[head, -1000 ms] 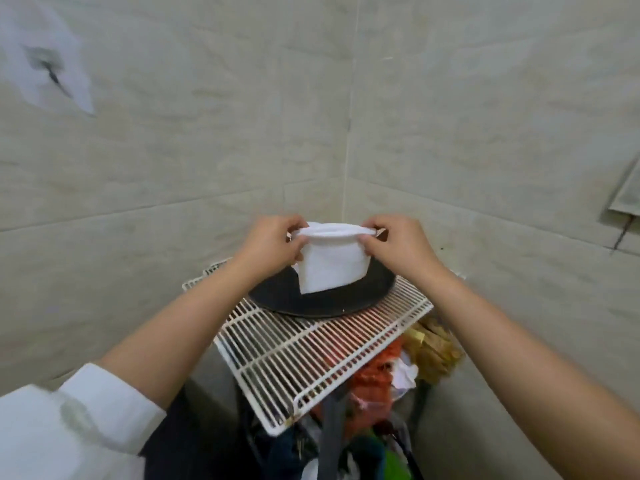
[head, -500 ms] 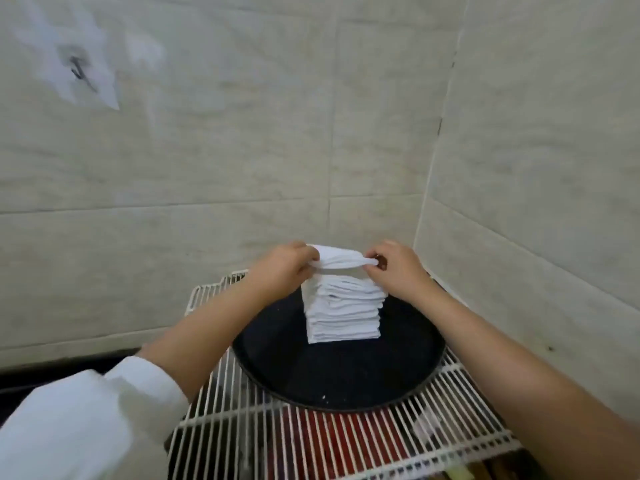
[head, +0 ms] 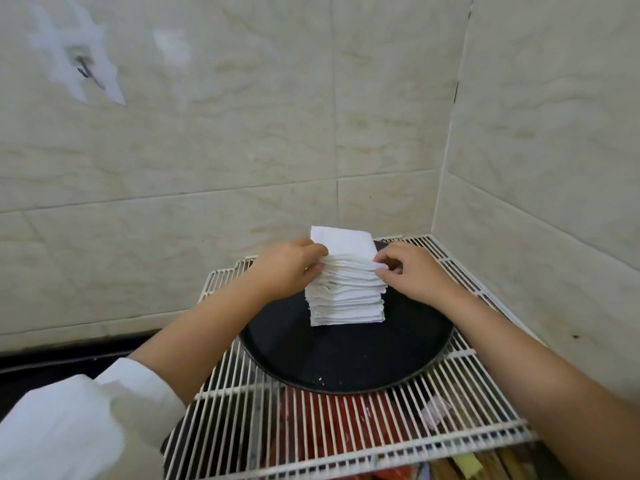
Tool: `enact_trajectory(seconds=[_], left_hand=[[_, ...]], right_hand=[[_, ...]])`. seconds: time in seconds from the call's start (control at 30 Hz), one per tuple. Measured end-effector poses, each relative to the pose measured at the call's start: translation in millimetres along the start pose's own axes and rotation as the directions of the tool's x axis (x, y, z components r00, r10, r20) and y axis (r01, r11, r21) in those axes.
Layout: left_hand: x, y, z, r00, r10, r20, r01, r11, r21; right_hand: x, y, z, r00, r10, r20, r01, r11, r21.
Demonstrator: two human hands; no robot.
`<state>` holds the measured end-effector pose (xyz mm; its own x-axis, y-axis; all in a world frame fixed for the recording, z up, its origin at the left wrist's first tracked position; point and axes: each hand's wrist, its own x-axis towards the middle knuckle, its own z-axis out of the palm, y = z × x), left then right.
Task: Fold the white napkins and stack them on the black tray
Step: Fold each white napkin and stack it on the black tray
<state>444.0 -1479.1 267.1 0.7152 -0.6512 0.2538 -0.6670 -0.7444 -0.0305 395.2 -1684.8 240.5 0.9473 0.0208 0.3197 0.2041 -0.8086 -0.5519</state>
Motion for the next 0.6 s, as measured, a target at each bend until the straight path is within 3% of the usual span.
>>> enact_trajectory(seconds=[0.07, 0.1, 0.13, 0.17, 0.2, 0.23, 0.27, 0.3, 0.33, 0.4, 0.5, 0.6], left_hand=[[-3.3, -0.6, 1.6, 0.998, -0.006, -0.067, 0.006, 1.0, -0.009], [-2.3, -0.5, 2.1, 0.991, -0.075, -0.11, 0.069, 0.996, -0.057], [1.7, 0.2, 2.8, 0.969, -0.198, -0.148, 0.167, 0.966, -0.195], [7.7, 0.8, 3.9, 0.923, -0.367, -0.118, 0.291, 0.865, -0.409], [15.6, 0.7, 6.6, 0.852, -0.524, 0.01, 0.414, 0.661, -0.626], [23.3, 2.2, 8.8, 0.776, -0.597, 0.205, 0.504, 0.39, -0.771], [29.3, 6.2, 11.5, 0.717, -0.573, 0.397, 0.555, 0.125, -0.822], [34.5, 9.7, 15.4, 0.685, -0.504, 0.526, 0.579, -0.06, -0.813], [38.2, 12.0, 20.0, 0.676, -0.436, 0.594, 0.589, -0.166, -0.791], [39.2, 16.2, 23.1, 0.668, -0.353, 0.655, 0.608, -0.248, -0.754], [32.4, 11.8, 26.1, 0.675, -0.288, 0.679, 0.608, -0.303, -0.733], [21.2, 4.0, 30.5, 0.741, -0.224, 0.633, 0.565, -0.301, -0.768]], right_hand=[[-4.1, 1.3, -1.3, 1.0, 0.008, -0.009, -0.008, 1.0, 0.017], [-3.8, 1.8, -1.7, 0.998, 0.046, -0.053, -0.043, 0.998, 0.05], [-1.0, 2.6, -2.2, 0.986, 0.125, -0.113, -0.113, 0.988, 0.109], [4.3, 3.2, -2.6, 0.955, 0.252, -0.156, -0.221, 0.956, 0.194], [10.8, 2.2, -2.6, 0.905, 0.401, -0.143, -0.349, 0.891, 0.288], [17.8, 0.9, -2.2, 0.843, 0.535, -0.063, -0.474, 0.792, 0.384], [25.0, -0.2, -0.7, 0.776, 0.627, 0.061, -0.58, 0.673, 0.459], [30.6, -1.1, 2.6, 0.716, 0.669, 0.2, -0.66, 0.555, 0.507], [32.1, -4.0, 6.0, 0.672, 0.664, 0.329, -0.713, 0.462, 0.527], [37.7, -3.3, 18.4, 0.623, 0.569, 0.537, -0.768, 0.315, 0.557], [46.1, -2.8, 27.5, 0.642, 0.495, 0.585, -0.73, 0.161, 0.665], [48.6, -7.4, 28.9, 0.702, 0.503, 0.504, -0.667, 0.217, 0.712]])
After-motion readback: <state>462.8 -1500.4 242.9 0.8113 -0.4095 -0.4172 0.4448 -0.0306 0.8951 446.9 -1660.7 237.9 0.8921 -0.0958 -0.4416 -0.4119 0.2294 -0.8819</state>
